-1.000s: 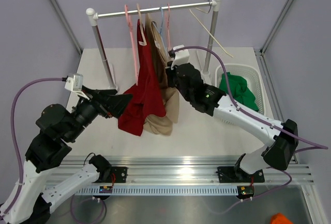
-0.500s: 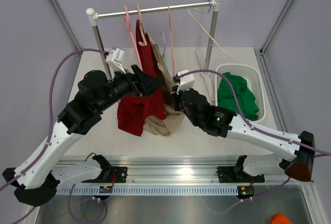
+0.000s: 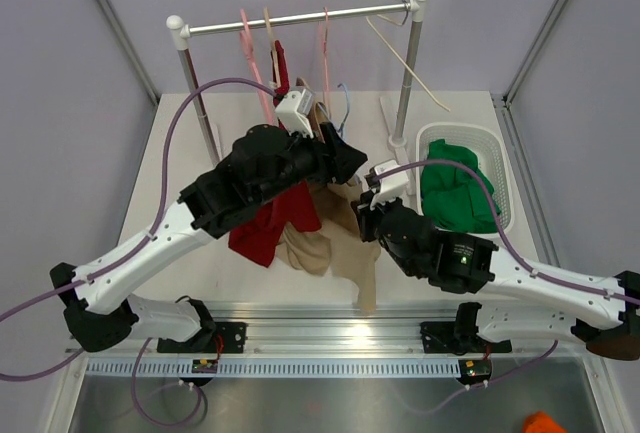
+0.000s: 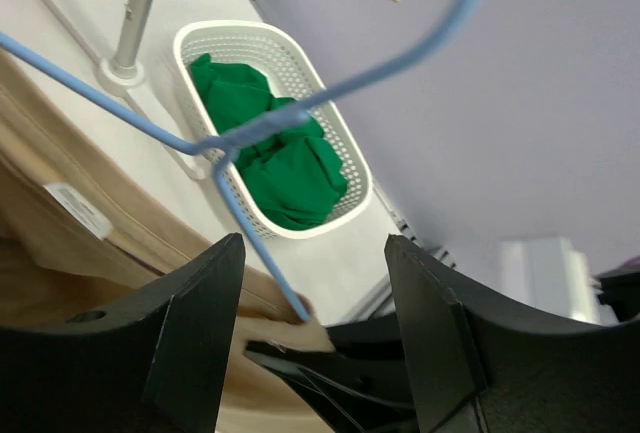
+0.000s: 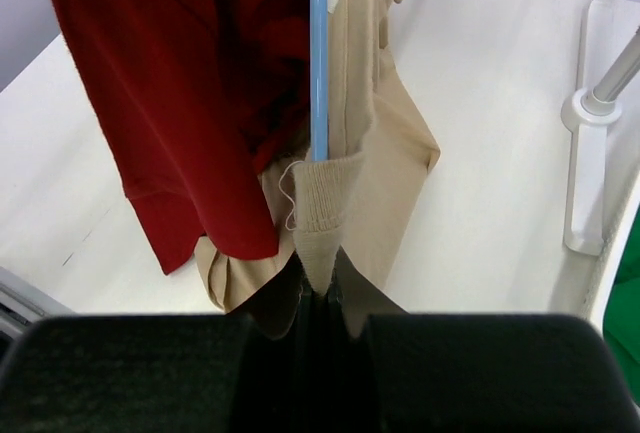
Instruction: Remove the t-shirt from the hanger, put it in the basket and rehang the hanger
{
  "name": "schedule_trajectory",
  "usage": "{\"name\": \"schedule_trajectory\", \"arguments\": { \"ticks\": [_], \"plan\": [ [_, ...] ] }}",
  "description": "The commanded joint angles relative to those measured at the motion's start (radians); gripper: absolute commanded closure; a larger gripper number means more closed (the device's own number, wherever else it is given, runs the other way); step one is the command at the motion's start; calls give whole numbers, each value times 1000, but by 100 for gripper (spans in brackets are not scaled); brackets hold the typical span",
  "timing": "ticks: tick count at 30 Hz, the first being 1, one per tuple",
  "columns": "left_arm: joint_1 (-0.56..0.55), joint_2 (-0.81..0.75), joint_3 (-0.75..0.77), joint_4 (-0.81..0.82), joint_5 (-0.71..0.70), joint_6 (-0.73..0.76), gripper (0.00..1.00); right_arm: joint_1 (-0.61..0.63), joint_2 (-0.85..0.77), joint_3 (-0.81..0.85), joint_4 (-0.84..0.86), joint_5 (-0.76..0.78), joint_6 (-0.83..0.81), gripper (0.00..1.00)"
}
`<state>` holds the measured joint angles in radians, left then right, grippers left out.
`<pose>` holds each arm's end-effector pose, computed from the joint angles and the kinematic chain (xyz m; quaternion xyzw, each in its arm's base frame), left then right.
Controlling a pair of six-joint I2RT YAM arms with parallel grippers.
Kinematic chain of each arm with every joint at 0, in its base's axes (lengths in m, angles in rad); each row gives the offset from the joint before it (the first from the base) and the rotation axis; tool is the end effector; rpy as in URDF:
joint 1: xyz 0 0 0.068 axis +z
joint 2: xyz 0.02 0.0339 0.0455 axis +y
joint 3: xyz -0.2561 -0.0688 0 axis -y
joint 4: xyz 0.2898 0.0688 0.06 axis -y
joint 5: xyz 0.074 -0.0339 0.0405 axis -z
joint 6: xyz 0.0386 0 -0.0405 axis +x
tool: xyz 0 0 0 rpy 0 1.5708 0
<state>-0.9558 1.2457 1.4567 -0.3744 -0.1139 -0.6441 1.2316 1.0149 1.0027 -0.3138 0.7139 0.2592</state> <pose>0.1881 -0.2587 0.4573 0.0818 0.7577 -0.4331 0.4812 0.1147 0.2491 0.3545 -0.1756 0.7682 0.1619 0.5939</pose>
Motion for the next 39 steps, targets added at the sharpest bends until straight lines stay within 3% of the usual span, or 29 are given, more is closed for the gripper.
{"name": "schedule_trajectory", "arguments": {
  "ticks": [1, 6, 7, 10, 11, 13, 15, 16, 17, 20, 24, 27, 30, 33, 34, 37, 38, 39],
  "plan": [
    [-20, 35, 56, 77, -138, 44, 38, 23, -62, -1, 19, 79, 43, 100],
    [-35, 98, 77, 92, -170, 69, 41, 58, -85, -3, -4, 110, 57, 100],
    [-37, 100, 70, 104, -168, 67, 52, 60, -90, -4, -7, 110, 58, 100],
    [-40, 89, 45, 169, -150, 66, 74, 68, -90, -7, -14, 102, 74, 100],
    [-41, 83, 47, 176, -148, 64, 88, 71, -90, -9, -22, 98, 84, 100],
    [-46, 66, 45, 175, -147, 64, 98, 78, -94, -13, -34, 93, 100, 98],
    [-44, 40, 24, 177, -150, 54, 100, 80, -104, -9, -74, 53, 141, 83],
    [-46, 8, 13, 180, -156, 47, 100, 81, -122, -7, -82, 35, 153, 70],
    [-46, -12, -11, 183, -158, 43, 100, 86, -131, -9, -88, -6, 163, 47],
    [-46, -86, -53, 207, -165, 15, 100, 100, -180, -39, -85, -69, 192, 22],
    [-46, -156, -127, 273, -173, -9, 100, 120, -188, -81, -73, -160, 218, 6],
    [-46, -181, -139, 296, -207, -5, 100, 164, -173, -119, -33, -232, 250, 5],
    [-46, -195, -144, 308, -210, -3, 100, 219, -154, -148, -30, -183, 285, 6],
    [-46, -204, -144, 316, -210, 1, 100, 239, -153, -173, -5, -169, 310, 16],
    [-46, -209, -142, 315, -210, 1, 100, 249, -150, -185, 2, -165, 311, 33],
    [-46, -222, -145, 318, -207, 0, 100, 264, -130, -176, -14, -110, 318, 75],
    [-46, -227, -144, 316, -213, 6, 100, 273, -124, -168, -30, -78, 321, 94],
    [-46, -238, -142, 316, -231, 14, 100, 284, -116, -158, -50, -65, 322, 98]
  ]
}}
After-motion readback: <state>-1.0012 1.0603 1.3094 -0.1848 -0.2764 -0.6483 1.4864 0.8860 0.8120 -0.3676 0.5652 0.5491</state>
